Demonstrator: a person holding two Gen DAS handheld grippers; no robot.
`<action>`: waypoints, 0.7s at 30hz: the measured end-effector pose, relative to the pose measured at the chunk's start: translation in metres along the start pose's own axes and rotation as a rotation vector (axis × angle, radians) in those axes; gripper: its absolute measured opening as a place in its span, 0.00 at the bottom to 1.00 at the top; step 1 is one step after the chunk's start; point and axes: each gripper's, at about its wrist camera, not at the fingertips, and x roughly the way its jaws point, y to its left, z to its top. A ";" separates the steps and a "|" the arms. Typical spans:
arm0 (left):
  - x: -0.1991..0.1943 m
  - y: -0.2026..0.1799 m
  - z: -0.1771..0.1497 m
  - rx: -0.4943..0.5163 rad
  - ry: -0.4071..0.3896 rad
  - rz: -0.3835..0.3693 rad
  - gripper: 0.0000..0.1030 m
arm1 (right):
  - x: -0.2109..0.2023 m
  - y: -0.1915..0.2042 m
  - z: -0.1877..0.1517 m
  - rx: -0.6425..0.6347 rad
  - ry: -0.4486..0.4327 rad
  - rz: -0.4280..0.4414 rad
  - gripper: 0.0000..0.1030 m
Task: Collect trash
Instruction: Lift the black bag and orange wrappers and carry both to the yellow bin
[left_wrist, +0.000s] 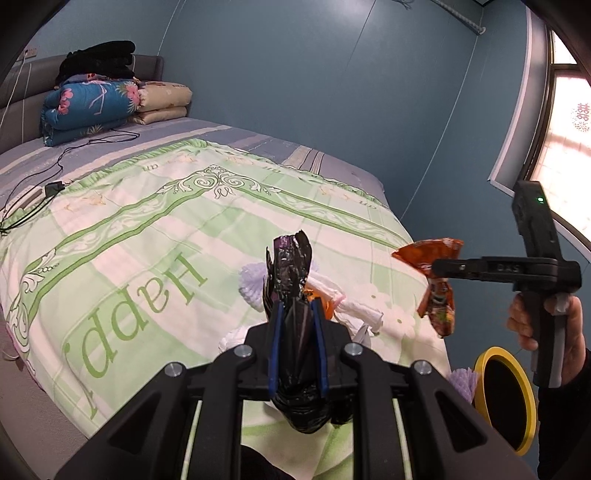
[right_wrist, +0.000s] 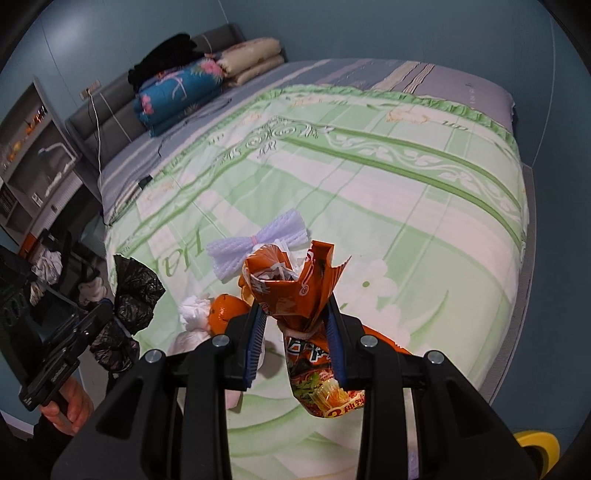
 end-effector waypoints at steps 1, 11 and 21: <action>-0.001 -0.001 0.000 0.002 -0.002 0.003 0.14 | -0.004 -0.001 -0.001 0.006 -0.009 0.006 0.28; -0.005 -0.022 0.014 0.027 -0.015 -0.021 0.14 | -0.051 -0.012 -0.015 0.040 -0.097 0.035 0.28; 0.009 -0.054 0.026 0.075 -0.012 -0.090 0.14 | -0.097 -0.022 -0.033 0.082 -0.192 0.024 0.28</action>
